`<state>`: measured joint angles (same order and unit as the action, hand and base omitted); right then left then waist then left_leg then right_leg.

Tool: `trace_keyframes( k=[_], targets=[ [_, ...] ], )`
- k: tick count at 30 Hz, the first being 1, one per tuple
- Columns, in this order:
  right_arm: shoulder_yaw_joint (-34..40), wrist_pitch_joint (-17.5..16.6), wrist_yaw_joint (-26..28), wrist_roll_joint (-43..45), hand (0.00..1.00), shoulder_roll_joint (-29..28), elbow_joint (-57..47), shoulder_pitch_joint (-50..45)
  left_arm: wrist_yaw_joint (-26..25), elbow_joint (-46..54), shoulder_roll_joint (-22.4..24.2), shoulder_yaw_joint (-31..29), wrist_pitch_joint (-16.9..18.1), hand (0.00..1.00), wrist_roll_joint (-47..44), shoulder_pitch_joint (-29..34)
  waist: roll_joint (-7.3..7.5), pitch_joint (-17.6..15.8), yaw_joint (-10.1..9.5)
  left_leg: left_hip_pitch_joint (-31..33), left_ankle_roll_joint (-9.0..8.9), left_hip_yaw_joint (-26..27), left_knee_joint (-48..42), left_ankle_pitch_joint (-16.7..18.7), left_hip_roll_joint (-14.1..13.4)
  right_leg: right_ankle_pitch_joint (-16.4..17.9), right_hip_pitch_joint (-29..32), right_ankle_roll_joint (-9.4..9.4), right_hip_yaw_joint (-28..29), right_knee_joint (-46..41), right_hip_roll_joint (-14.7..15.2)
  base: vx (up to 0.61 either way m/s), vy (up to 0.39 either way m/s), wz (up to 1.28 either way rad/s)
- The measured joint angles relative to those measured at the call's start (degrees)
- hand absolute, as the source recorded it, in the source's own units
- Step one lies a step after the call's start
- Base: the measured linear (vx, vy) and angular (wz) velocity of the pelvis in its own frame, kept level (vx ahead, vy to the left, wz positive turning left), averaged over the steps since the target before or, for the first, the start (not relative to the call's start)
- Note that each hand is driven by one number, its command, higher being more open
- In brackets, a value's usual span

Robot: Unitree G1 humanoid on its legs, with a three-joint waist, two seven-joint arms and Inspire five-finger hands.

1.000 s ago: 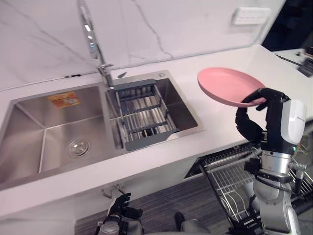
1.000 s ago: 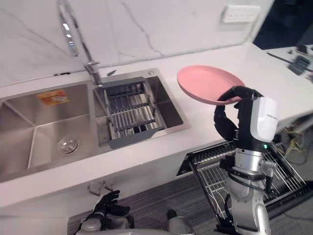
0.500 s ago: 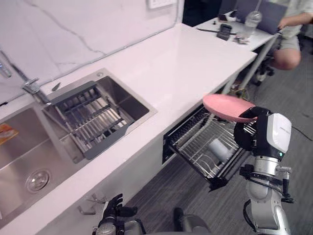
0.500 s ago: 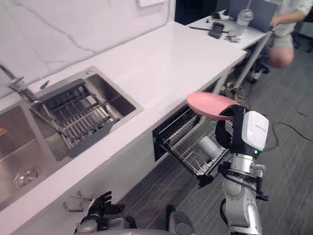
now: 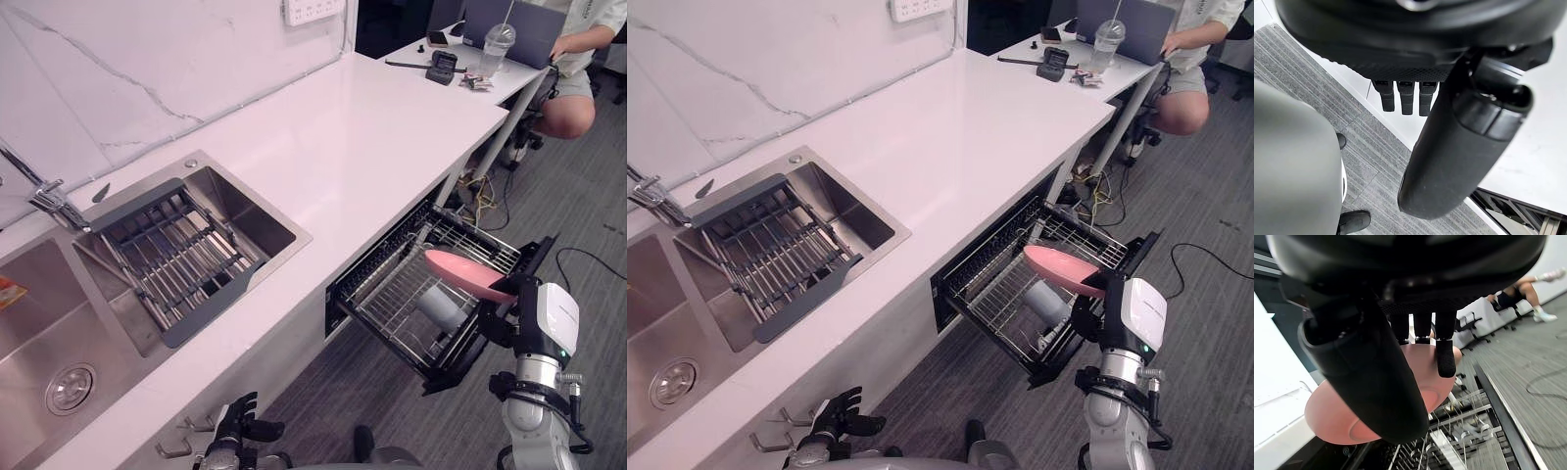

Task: Walk over to the sink, pick up the cup, carry it to the dishwasher, place the cup inside the dishwasher, then close the dishwasher door

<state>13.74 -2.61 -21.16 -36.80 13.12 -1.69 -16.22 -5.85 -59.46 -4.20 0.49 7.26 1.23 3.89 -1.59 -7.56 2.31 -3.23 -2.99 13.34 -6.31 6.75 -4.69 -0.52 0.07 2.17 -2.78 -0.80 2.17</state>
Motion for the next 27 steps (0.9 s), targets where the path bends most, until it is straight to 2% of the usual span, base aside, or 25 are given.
trace_keyframes(
  k=[4, 8, 11, 15, 18, 25, 27],
  targets=[
    [0.83, 0.03, 0.07, 1.95, 0.3, 0.53, 4.96, 1.77, 0.42, 0.06, 0.07, 0.05, 0.07, 0.9, -0.01, 0.01, -0.45, -0.3, 0.01, 0.59, 0.23, -0.78, 0.27, -0.46, 0.62, -0.06, 0.32, 0.11, -0.58, 0.04, 0.42, -0.04, 0.011, 0.1],
    [3.56, 0.53, 0.03, 4.15, 0.3, 4.19, 8.5, 6.67, 0.91, 0.7, 0.92, 0.09, 0.7, 0.9, -0.14, -0.55, -2.78, -3.53, 0.16, 3.34, 0.91, -1.25, 0.28, -1.68, 1.49, -0.16, 3.95, 0.34, -0.75, -2.23, 1.36, -0.1, 0.012, 0.06],
    [3.86, 0.77, -0.14, 5.17, 0.3, 6.37, 10.44, 10.15, 0.89, 1.73, 1.06, 0.22, 0.91, 0.9, -0.37, -0.95, -3.68, -5.82, 0.14, 5.18, 1.13, -1.48, 0.18, -2.5, 1.65, -0.04, 6.51, 0.4, -0.82, -4.08, 1.8, -0.09, -0.004, 0.06],
    [4.21, 0.87, -1.0, 7.21, 0.3, 7.51, 14.47, 16.46, 0.84, 3.47, 1.1, 1.15, 1.56, 0.9, -1.58, -1.45, -4.08, -8.9, -0.13, 7.36, 1.07, -1.81, 0.12, -3.38, 1.79, 2.03, 11.01, 0.15, -0.97, -9.36, 2.66, -0.08, -0.008, 0.07],
    [4.4, 1.34, -1.77, 10.28, 0.3, 7.88, 14.77, 19.34, 0.75, 3.82, 1.06, 2.02, 1.95, 0.9, -2.57, -1.86, -4.32, -10.04, -0.23, 8.92, 1.22, -1.84, 0.19, -3.78, 2.05, 2.9, 13.71, 0.01, -0.84, -11.92, 2.98, -0.02, -0.007, 0.01],
    [4.41, 1.6, -3.04, 15.21, 0.3, 10.53, 19.32, 26.71, 0.55, 4.94, 0.82, 2.86, 2.24, 0.9, -3.65, -3.43, -4.69, -13.58, -0.53, 10.92, 1.36, -1.68, 0.25, -4.33, 2.69, 4.02, 17.32, 0.08, -0.48, -15.05, 3.71, 0.0, 0.0, 0.0],
    [4.4, 1.72, -3.14, 16.86, 0.3, 10.84, 19.6, 27.4, -0.31, 5.09, 0.8, 3.77, 2.44, 0.9, -3.83, -4.05, -4.86, -14.08, -1.14, 11.69, 1.38, -1.67, 0.14, -4.34, 2.79, 4.17, 18.2, 0.08, -0.48, -15.44, 3.86, 0.0, 0.0, 0.0]
  ],
)
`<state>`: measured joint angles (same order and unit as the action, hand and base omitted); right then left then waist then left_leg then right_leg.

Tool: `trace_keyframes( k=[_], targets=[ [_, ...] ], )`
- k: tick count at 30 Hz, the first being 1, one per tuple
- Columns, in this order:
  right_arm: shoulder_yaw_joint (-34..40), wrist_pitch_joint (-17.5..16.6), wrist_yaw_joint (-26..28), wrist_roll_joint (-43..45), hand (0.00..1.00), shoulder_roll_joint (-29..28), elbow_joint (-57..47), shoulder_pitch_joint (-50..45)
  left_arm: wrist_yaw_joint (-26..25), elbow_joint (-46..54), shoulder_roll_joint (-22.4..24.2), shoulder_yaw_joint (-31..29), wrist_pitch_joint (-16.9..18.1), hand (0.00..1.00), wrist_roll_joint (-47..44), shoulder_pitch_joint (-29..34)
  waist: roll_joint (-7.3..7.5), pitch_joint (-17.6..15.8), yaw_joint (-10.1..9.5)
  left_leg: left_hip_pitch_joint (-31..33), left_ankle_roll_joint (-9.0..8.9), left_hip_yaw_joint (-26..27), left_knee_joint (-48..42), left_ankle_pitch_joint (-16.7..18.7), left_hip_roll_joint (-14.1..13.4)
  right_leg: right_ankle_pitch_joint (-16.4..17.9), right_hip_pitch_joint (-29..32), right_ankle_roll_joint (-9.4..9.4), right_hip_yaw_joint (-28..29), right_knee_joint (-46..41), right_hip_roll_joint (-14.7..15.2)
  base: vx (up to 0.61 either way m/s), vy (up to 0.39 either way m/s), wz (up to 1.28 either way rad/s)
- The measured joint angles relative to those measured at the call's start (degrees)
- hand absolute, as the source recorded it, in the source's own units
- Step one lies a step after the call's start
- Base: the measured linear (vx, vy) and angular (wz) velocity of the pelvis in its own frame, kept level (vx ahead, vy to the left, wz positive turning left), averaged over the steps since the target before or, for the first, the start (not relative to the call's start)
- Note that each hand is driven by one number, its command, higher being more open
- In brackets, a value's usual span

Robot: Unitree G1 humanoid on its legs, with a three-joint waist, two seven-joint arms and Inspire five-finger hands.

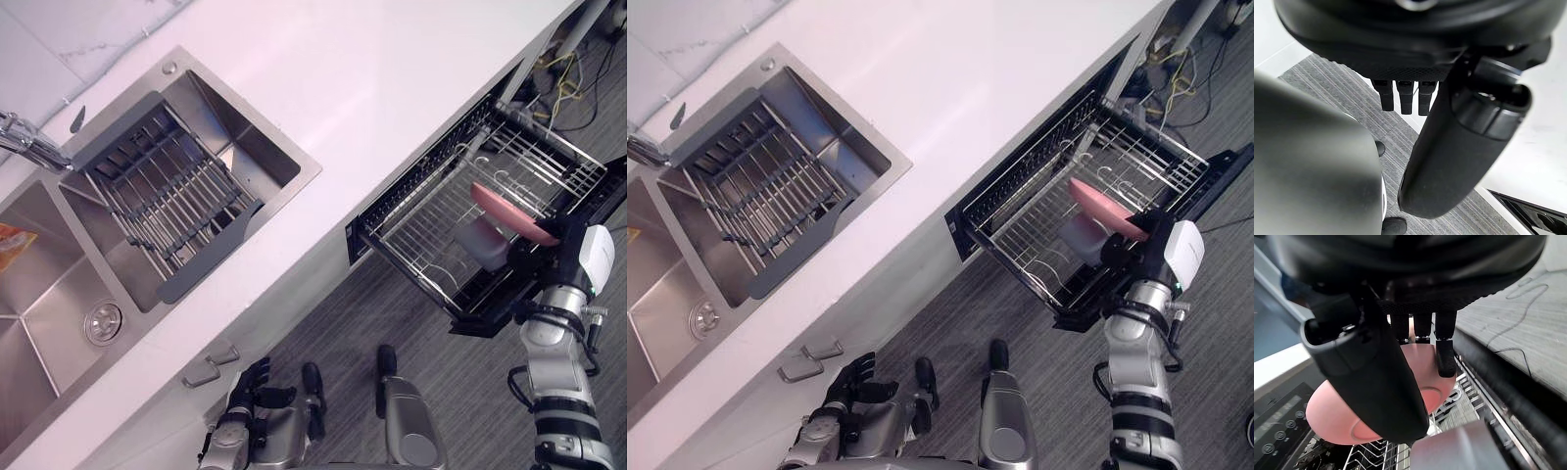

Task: Walk over to the sink, pick up the cup, carry it to the dishwasher, place the cup inside the dishwasher, then close the dishwasher door

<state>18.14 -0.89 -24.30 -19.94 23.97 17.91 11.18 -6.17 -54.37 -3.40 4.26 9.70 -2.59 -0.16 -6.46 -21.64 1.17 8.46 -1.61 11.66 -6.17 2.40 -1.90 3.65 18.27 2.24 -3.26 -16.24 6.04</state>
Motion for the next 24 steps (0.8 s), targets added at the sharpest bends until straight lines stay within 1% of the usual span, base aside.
trace_keyframes(
  k=[1, 5, 8, 9, 11, 15, 19, 24],
  targets=[
    [-0.04, 0.02, 0.0, 0.59, 0.3, 0.06, 0.12, 0.24, -0.14, 0.04, -0.01, 0.3, 0.04, 0.9, -0.2, -0.31, -0.04, -0.09, -0.35, 0.61, 0.04, 0.0, -0.04, -0.03, 0.06, 0.09, 0.71, 0.01, 0.0, -0.38, 0.09, 0.01, 0.003, 0.05],
    [-0.32, 0.06, 0.0, 3.07, 0.3, 0.15, 1.78, 4.38, -0.74, 0.31, -0.01, 0.89, 0.41, 0.9, -0.89, -1.39, 0.07, -2.19, -0.39, 1.22, 0.12, 0.06, -0.12, -0.1, 0.24, 0.17, 1.51, 0.03, 0.05, -0.82, 0.31, 0.0, 0.001, 0.01],
    [-0.71, 0.06, 0.02, 5.49, 0.3, 0.24, 3.07, 6.73, -1.14, 0.39, 0.0, 0.97, 0.59, 0.9, -1.57, -1.5, 0.07, -2.31, -0.45, 2.24, 0.2, 0.06, -0.13, -0.15, 0.29, 0.17, 2.49, 0.03, 0.04, -0.86, 0.39, 0.0, 0.0, 0.0],
    [-0.92, 0.06, 0.03, 6.92, 0.9, 0.38, 4.02, 7.61, -1.17, 0.41, -0.01, 1.11, 0.62, 0.9, -1.98, -1.51, 0.07, -2.31, -0.51, 2.38, 0.2, 0.05, -0.13, -0.15, 0.29, 0.17, 2.62, 0.03, 0.02, -0.86, 0.39, 0.0, 0.0, 0.0],
    [-1.1, 0.06, 0.11, 7.58, 0.9, 0.47, 4.78, 8.76, -1.17, 0.39, -0.02, 1.22, 0.68, 0.9, -1.97, -1.65, 0.12, -2.37, -0.57, 2.58, 0.19, 0.05, -0.11, -0.15, 0.3, 0.17, 2.77, 0.03, 0.01, -0.85, 0.4, 0.0, 0.0, 0.0],
    [-1.28, 0.02, 0.15, 9.32, 0.9, 0.67, 4.83, 9.11, -1.23, 0.34, 0.01, 1.88, 0.66, 0.9, -1.97, -2.79, 0.26, -2.46, -1.75, 2.68, 0.2, -0.1, -0.1, -0.15, 0.32, 0.17, 2.79, 0.03, -0.14, -0.84, 0.45, 0.0, 0.0, 0.0],
    [-2.64, 0.01, 0.21, 9.6, 0.9, 0.53, 4.83, 9.48, -1.24, 0.44, 0.24, 2.42, 0.68, 0.9, -1.97, -3.47, 0.4, -2.55, -1.87, 2.75, 0.29, -0.24, -0.08, -0.21, 0.49, 0.16, 2.78, 0.04, -0.24, -0.83, 0.62, 0.0, 0.006, 0.02],
    [-2.68, 0.0, 0.14, 9.6, 0.9, -0.71, 4.82, 9.58, -1.29, 0.93, 0.19, 2.41, 0.76, 0.9, -1.96, -3.64, 1.08, -2.96, -1.8, 2.68, 0.41, -0.42, -0.05, -0.32, 0.58, 0.12, 2.62, 0.1, -0.31, -0.78, 0.7, 0.0, 0.0, 0.0]
  ],
)
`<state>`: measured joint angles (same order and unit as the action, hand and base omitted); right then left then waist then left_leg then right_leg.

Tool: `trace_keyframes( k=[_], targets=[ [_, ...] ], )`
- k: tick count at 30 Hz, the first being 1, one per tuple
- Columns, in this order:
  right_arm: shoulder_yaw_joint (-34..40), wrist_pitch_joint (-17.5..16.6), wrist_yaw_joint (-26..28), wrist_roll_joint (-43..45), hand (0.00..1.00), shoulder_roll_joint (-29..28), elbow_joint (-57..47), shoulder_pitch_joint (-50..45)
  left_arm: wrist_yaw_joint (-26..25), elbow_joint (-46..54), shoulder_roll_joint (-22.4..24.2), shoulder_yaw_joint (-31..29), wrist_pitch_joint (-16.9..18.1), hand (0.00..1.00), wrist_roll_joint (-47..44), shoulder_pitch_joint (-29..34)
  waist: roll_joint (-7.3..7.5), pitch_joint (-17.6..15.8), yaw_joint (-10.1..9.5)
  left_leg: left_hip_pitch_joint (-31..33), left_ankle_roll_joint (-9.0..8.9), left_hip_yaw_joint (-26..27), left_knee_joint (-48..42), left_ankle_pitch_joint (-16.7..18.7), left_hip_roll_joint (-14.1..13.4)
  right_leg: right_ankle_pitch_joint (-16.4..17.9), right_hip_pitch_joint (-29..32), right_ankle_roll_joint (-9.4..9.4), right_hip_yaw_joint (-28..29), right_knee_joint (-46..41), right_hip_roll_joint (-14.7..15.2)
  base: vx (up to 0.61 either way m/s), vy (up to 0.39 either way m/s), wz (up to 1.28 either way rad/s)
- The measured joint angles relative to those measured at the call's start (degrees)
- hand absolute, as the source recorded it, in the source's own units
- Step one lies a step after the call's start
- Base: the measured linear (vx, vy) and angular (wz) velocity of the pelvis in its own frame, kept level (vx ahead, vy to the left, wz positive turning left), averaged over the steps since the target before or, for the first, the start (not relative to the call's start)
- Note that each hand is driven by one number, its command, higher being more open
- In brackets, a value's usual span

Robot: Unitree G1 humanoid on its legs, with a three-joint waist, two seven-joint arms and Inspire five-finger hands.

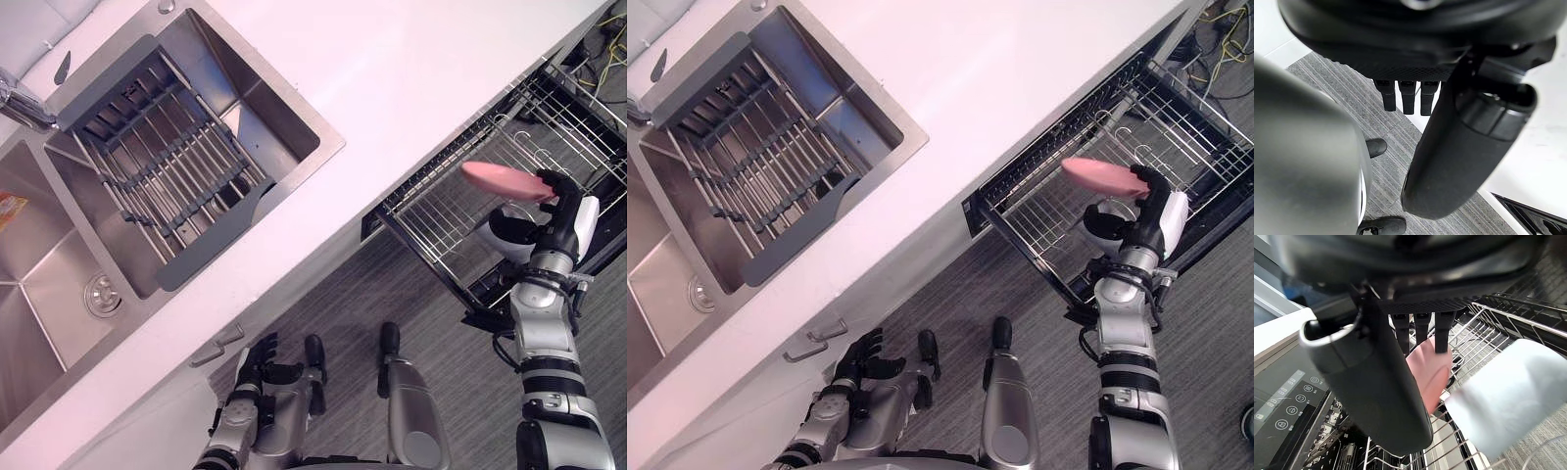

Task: Walk over to the sink, pick up the cup, carry it to the dishwasher, place the cup inside the dishwasher, then close the dishwasher door

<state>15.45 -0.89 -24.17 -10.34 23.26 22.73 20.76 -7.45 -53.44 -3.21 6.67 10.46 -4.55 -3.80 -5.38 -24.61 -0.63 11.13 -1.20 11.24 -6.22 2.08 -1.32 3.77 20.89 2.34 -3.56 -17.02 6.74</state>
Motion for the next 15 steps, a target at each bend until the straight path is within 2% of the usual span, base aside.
trace_keyframes(
  k=[4, 10, 13, 15],
  targets=[
    [0.08, 0.0, -0.1, -0.09, 0.9, -1.1, -1.46, -1.11, -0.04, 0.08, 0.12, -0.01, -0.02, 0.9, 0.01, -0.01, 0.08, -0.05, 0.06, -0.51, 0.07, -0.32, 0.08, -0.05, 0.07, -0.2, -0.86, 0.22, -0.19, 0.65, 0.05, 0.0, 0.003, 0.01],
    [2.31, -0.33, -0.79, -0.5, 0.9, -4.54, -10.71, -6.89, -0.07, -0.07, 0.18, -0.12, -0.27, 0.9, 0.08, -0.03, 0.39, -0.04, 0.11, -2.13, 0.24, -0.69, 1.05, -0.16, 0.14, -0.84, -3.26, 0.64, -0.64, 2.8, -0.02, 0.01, 0.007, 0.02],
    [4.43, -0.78, -0.94, -0.39, 0.9, -7.56, -15.14, -11.35, -0.01, -0.31, 0.1, -0.7, -0.48, 0.9, 0.24, -0.02, 1.12, 0.22, 0.18, -3.26, 0.24, -1.11, 1.69, -0.16, 0.07, -1.09, -5.0, 0.75, -1.21, 4.24, -0.14, 0.04, 0.017, 0.05],
    [5.19, -1.76, -0.89, -0.34, 0.9, -10.2, -19.11, -15.21, 0.25, -0.64, 0.03, -1.73, -0.97, 0.9, 0.99, -0.01, 2.12, 0.76, 0.44, -3.9, 0.25, -1.1, 2.11, -0.16, 0.04, -1.3, -5.95, 0.85, -1.32, 5.28, -0.25, 0.05, 0.016, 0.0]
  ],
)
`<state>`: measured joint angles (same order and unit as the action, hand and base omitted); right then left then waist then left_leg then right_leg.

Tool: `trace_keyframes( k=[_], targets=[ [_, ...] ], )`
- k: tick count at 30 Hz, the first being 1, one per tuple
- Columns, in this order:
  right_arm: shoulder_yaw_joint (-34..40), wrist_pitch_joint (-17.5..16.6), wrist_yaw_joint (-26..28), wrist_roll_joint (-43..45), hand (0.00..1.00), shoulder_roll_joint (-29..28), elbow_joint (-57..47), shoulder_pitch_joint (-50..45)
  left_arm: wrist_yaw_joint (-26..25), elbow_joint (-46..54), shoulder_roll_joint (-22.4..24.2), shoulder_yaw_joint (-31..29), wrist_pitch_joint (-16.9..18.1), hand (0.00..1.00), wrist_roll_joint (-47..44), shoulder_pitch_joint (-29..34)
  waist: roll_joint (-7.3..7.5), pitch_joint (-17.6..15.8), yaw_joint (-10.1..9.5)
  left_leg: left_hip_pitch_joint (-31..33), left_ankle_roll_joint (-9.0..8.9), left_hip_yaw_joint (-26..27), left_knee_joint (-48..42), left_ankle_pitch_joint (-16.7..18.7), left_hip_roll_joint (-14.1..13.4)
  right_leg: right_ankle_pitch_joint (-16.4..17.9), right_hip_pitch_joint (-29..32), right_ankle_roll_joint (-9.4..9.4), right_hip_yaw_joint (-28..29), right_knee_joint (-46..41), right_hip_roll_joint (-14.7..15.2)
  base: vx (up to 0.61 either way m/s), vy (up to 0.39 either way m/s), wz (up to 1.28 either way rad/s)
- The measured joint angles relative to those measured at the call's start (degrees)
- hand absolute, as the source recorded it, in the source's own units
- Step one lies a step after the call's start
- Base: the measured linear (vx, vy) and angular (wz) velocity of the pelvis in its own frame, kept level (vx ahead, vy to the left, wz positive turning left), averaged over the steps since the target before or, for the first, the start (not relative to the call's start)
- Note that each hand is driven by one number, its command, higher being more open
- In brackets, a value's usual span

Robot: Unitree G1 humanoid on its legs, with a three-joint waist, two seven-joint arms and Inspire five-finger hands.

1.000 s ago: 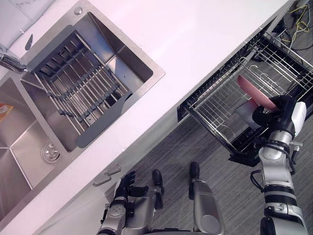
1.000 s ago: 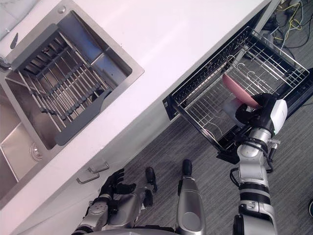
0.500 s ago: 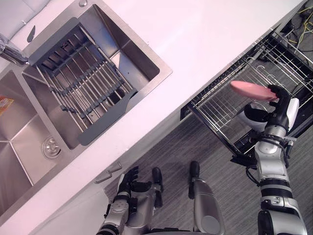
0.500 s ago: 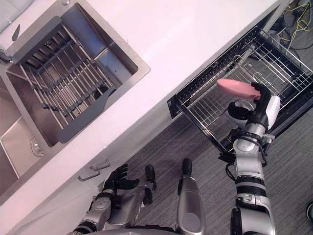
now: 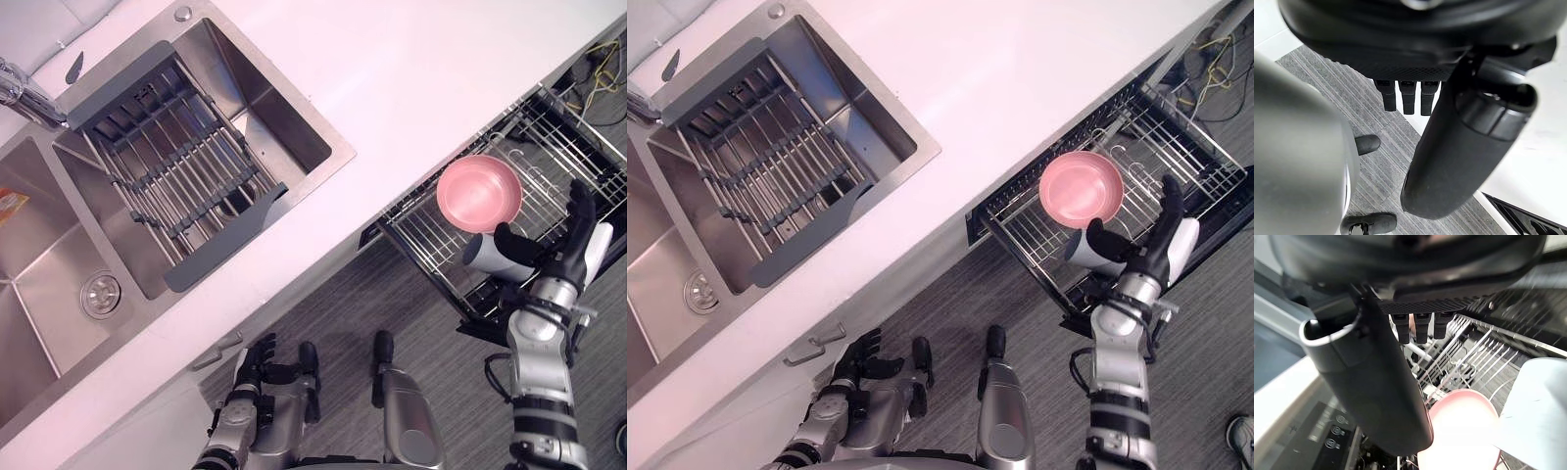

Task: Walk over to the sink, pick up the cup, carry it to the dishwasher, place the cup inside the dishwasher, then close the dishwasher door

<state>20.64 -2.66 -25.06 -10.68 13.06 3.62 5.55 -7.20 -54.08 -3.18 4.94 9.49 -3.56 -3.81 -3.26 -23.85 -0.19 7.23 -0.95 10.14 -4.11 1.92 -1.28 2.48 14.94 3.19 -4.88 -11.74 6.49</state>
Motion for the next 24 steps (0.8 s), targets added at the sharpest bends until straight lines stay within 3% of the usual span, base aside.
trace_keyframes(
  k=[3, 7, 10, 15, 18, 24],
  targets=[
    [1.06, -1.34, 0.13, 0.42, 0.9, -2.58, -3.35, -3.96, 0.1, -0.25, -0.07, -0.6, -0.53, 0.9, 1.22, 0.01, 1.17, 0.77, 0.19, -0.58, 0.02, 0.04, 0.11, 0.02, -0.04, -0.25, -1.16, 0.11, -0.06, 1.22, -0.11, 0.05, 0.018, -0.01],
    [3.24, -4.22, 1.59, 4.74, 0.9, -6.46, -4.78, -9.58, 0.84, -0.46, 0.01, -2.44, -1.12, 0.9, 2.59, 0.31, 3.99, 2.94, 0.43, -2.49, 0.03, 0.33, 0.45, 0.44, -0.3, -0.49, -3.61, 0.19, -0.11, 3.09, -0.44, 0.05, 0.017, -0.03],
    [4.98, -5.39, 2.9, 7.99, 0.9, -9.37, -5.58, -13.48, 1.27, -0.76, 0.72, -3.56, -1.67, 0.9, 3.72, 0.8, 4.88, 4.96, 0.52, -3.52, -0.01, 0.57, 0.44, 0.94, -0.42, -0.5, -4.99, 0.22, -0.13, 3.91, -0.55, 0.03, 0.016, -0.03],
    [8.79, -5.62, 4.61, 15.21, 0.9, -13.84, -5.29, -18.33, 1.28, -0.74, 2.26, -5.2, -1.93, 0.9, 4.83, 2.37, 4.88, 7.52, 1.01, -5.68, -0.05, 1.15, -0.29, 2.26, -0.71, -0.42, -7.78, 0.3, -0.12, 4.78, -0.75, 0.01, 0.015, -0.04],
    [11.52, -6.16, 4.78, 20.76, 0.9, -14.25, -1.85, -20.24, 1.4, -0.95, 2.78, -6.51, -2.76, 0.9, 5.33, 3.98, 4.7, 11.07, 1.12, -6.43, -0.28, 1.5, -0.42, 2.52, -0.82, -0.31, -8.5, 0.43, -0.03, 4.79, -0.81, -0.01, 0.004, -0.05],
    [17.14, -6.68, 6.12, 30.42, 0.9, -14.3, 6.9, -19.75, 1.43, -0.84, 3.43, -8.58, -2.94, 0.9, 5.38, 5.77, 4.03, 14.39, 1.1, -7.5, -0.36, 1.65, -0.64, 2.96, -1.03, -0.04, -9.86, 0.33, -0.31, 4.47, -0.82, -0.04, -0.001, 0.01]
  ],
)
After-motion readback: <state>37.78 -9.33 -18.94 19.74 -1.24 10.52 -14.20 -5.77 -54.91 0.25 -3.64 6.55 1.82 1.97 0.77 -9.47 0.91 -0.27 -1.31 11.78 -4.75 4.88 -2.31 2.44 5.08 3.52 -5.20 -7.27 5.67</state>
